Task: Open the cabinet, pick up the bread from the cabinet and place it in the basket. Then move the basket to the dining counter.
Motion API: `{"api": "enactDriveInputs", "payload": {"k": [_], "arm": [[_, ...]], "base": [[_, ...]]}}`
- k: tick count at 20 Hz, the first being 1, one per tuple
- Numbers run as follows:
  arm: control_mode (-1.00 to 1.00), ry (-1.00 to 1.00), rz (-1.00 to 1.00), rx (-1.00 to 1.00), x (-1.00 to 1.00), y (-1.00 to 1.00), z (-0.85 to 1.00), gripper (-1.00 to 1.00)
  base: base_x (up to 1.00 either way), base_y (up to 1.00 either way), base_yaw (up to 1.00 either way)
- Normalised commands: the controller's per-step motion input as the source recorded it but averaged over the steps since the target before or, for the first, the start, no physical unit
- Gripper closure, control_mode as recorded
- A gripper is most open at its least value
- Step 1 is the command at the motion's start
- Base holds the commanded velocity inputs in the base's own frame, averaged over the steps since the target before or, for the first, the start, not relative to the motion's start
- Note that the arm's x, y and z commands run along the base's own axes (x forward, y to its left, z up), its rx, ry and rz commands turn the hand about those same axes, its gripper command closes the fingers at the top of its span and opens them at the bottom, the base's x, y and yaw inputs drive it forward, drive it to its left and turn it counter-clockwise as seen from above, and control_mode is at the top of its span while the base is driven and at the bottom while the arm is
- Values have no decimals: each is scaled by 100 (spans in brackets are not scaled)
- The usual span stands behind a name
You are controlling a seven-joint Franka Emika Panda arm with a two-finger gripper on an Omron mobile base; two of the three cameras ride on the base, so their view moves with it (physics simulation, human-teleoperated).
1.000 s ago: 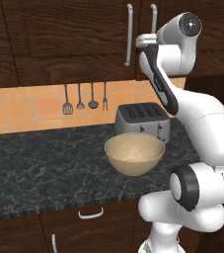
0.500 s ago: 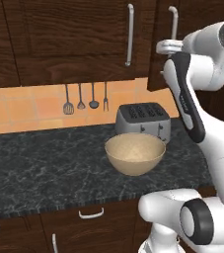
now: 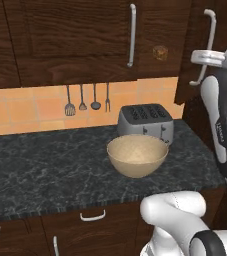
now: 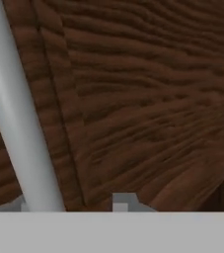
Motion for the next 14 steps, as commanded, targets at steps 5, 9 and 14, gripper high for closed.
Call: {"api": "enactDriveInputs", "payload": {"k": [5,9,14], "arm": [[-100,-4,-6,0,-100,-47,24,100],[-100,-13,-8,0,-100,41,44,100],[-100,-20,-12,-1,-100,86,25,100]], "base": [[0,0,0],[0,0,0],[0,0,0]]}}
